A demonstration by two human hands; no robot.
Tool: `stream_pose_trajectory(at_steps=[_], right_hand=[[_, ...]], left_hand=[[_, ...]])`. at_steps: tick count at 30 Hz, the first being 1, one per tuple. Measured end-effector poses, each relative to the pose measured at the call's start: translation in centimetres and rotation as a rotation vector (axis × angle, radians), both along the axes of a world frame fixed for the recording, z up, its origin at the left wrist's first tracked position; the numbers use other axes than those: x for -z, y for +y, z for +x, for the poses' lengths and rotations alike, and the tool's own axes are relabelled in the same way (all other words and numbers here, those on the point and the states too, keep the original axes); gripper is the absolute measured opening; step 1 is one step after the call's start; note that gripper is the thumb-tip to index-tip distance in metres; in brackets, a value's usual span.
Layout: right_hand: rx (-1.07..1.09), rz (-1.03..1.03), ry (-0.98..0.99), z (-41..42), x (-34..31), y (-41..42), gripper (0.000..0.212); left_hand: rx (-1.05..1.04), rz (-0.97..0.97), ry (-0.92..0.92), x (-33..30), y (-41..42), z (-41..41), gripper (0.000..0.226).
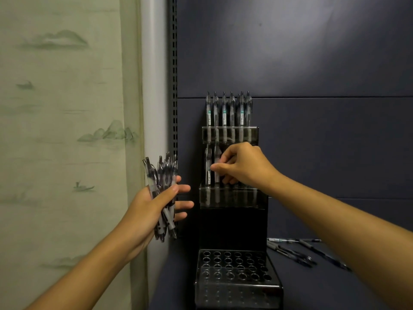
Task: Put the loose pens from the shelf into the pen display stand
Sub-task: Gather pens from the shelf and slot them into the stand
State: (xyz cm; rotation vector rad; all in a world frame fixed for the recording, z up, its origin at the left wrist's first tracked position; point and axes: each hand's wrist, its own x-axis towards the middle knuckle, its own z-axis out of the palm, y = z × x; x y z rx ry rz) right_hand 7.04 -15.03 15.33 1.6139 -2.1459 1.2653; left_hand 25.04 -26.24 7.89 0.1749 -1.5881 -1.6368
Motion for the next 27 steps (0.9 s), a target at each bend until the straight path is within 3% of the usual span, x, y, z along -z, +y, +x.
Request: stream_pose_trajectory(at_steps=[7, 16, 21, 27], right_hand=[[0.065, -0.035, 0.086, 0.2, 0.7, 0.8, 0.032], [-0.241, -0.022, -0.031, 3.2, 1.5, 2.6, 0.021], [-0.354, -0.079, -0.244, 2.6, 2.5, 3.4, 0.016], [-0.263, -0.202, -0.261, 2.1, 0.5, 3.2, 0.018]], left_hand=[[0.046, -0.033, -0.001, 0.3, 0.5, -0.1, 0.028], [0.148, -0.129, -0.033, -0.2, 2.7, -2.0, 0.034], [0.177, -0.113, -0.008, -0.1, 3.7, -2.9, 0.032], [0.123, 0.014, 0.001, -0.1, 3.3, -3.1, 0.027]])
